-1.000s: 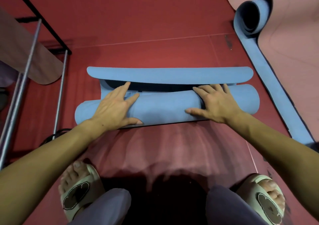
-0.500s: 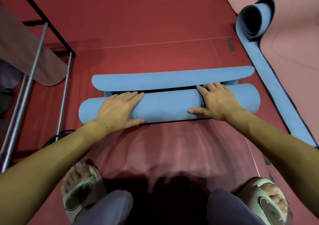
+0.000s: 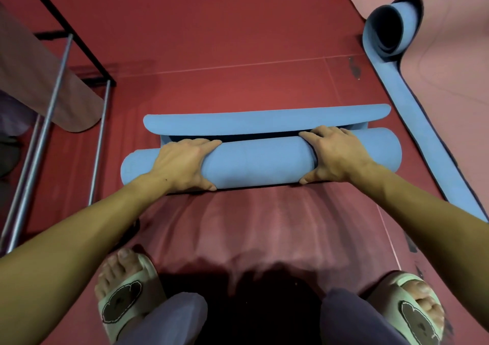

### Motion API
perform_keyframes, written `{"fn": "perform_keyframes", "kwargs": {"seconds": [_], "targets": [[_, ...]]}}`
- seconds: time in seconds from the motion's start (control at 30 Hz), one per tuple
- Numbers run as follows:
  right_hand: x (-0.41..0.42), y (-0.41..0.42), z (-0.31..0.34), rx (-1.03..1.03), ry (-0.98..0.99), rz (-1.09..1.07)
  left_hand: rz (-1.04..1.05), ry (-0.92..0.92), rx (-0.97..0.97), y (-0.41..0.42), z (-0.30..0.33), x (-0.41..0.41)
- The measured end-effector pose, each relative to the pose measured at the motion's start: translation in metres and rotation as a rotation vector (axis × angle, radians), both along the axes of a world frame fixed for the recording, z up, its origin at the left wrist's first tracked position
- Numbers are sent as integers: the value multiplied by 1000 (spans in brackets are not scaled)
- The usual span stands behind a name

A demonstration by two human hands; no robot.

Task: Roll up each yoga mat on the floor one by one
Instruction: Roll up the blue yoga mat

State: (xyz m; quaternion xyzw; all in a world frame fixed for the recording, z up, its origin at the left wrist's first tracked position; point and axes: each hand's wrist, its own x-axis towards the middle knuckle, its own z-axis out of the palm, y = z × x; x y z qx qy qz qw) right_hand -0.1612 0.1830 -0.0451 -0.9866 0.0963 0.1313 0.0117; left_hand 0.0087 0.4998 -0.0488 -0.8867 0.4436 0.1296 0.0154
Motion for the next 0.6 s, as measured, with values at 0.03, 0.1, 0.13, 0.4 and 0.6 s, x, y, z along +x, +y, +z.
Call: {"fn": "perform_keyframes", "kwargs": {"seconds": [0.03, 0.1, 0.13, 0.4, 0.6], "targets": [[1, 1, 4, 6, 37, 6, -6, 28, 7, 0, 4, 0], [-1, 4, 13, 47, 115, 7, -27, 79, 38, 2, 11, 2], [-3, 5, 18, 79, 151, 2, -38, 111, 64, 3, 14, 2], [-27, 16, 26, 128, 371, 52, -99, 420, 214, 9, 16, -1], [-18, 9, 35, 137, 291, -42, 2, 320, 94, 16, 17, 13]]}}
